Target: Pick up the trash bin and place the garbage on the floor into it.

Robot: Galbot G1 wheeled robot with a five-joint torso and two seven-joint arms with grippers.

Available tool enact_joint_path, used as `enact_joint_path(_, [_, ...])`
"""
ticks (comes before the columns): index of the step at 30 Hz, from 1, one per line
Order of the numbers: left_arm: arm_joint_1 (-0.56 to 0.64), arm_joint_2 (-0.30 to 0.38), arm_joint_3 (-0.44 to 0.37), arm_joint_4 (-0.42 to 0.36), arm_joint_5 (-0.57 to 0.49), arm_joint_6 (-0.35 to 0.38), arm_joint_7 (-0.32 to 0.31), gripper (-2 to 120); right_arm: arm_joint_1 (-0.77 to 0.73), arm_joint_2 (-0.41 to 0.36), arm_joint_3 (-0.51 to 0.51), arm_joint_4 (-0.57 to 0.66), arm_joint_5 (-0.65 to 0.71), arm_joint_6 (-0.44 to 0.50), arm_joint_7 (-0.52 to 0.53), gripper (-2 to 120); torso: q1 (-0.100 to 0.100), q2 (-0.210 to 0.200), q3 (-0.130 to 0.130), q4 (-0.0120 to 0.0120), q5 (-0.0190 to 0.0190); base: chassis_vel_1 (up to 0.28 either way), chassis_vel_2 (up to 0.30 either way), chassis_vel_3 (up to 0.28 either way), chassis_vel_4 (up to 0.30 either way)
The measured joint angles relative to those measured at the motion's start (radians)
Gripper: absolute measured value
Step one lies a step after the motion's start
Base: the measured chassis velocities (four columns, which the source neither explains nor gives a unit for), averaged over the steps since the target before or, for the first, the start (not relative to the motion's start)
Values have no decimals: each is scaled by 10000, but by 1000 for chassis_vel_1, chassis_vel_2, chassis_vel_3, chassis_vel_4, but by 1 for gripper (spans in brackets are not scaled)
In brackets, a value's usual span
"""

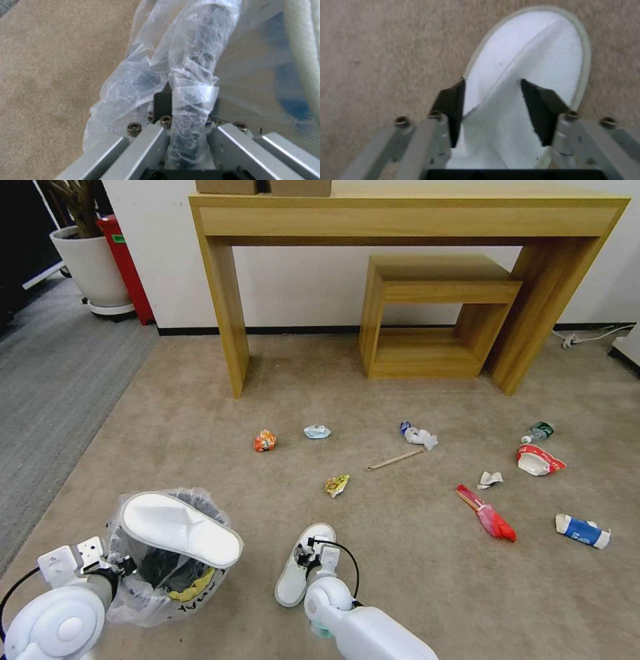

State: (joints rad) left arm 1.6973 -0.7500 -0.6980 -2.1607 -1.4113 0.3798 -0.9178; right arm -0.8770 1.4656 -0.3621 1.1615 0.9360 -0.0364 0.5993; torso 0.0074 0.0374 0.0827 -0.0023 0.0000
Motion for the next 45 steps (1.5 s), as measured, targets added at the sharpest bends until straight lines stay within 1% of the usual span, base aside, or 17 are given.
enact_joint_path(3, [4,7,-3,-30,36,-29,0,0,16,-151,1,333,62,-9,98,28,0,1,0,0,0,0,0,0,0])
enact_joint_path(4, [4,7,-3,-30,36,-29,0,0,16,-151,1,333,62,-9,98,28,0,1,0,0,0,0,0,0,0])
enact_joint_path(7, [38,-5,-2,-70,99,-52,0,0,55,-298,-7,748,136,-6,209,13,0,-1,0,0,0,0,0,0,0])
enact_joint_path(8, [38,-5,-2,-70,99,-52,0,0,55,-298,-7,748,136,-6,209,13,0,-1,0,0,0,0,0,0,0])
enact_joint_path(10, [80,-6,-21,-99,127,-59,0,0,64,-382,3,966,200,-19,247,1,0,0,0,0,0,0,0,0,0])
enact_joint_path(15, [151,-5,-80,-148,148,-66,0,0,-10,-446,-85,1027,81,-146,571,0,0,0,0,0,0,0,0,0,0])
enact_joint_path(19, [194,-9,-110,-173,168,-68,0,0,-119,-445,-100,927,-97,-167,632,10,0,0,0,0,0,0,0,0,0])
enact_joint_path(22, [233,-33,-113,-189,195,-68,-1,0,-187,-326,-54,746,-186,-145,628,28,0,0,0,0,0,0,0,0,0])
enact_joint_path(23, [233,-33,-113,-189,195,-68,-1,0,-187,-326,-54,746,-186,-145,628,28,0,0,0,0,0,0,0,0,0])
enact_joint_path(26, [234,-42,-110,-196,205,-70,-1,0,-158,-245,-65,566,-224,-10,422,43,0,0,0,0,0,0,0,0,0])
enact_joint_path(28, [234,-45,-108,-198,209,-70,0,0,-152,-229,-65,521,-236,6,391,45,0,0,0,0,0,0,0,0,0])
enact_joint_path(30, [249,-78,-101,-200,240,-71,-1,0,-137,-165,-64,395,-243,25,338,57,0,0,0,0,0,0,0,0,0])
enact_joint_path(35, [273,-116,-100,-199,274,-72,2,0,-130,-88,-57,231,-285,63,289,69,0,0,0,0,0,0,0,0,0])
enact_joint_path(38, [304,-131,-92,-189,325,-73,28,0,-61,63,-17,-203,-429,205,143,86,0,0,0,0,0,0,0,0,0])
enact_joint_path(39, [304,-131,-92,-189,325,-73,28,0,-61,63,-17,-203,-429,205,143,86,0,0,0,0,0,0,0,0,0])
enact_joint_path(42, [365,-145,-92,-183,364,-76,57,0,9,234,29,-526,-485,233,74,97,0,0,0,0,0,0,0,0,0])
enact_joint_path(45, [398,-144,-106,-182,378,-78,77,0,14,322,40,-696,-554,275,-7,100,0,0,0,0,0,0,0,0,0])
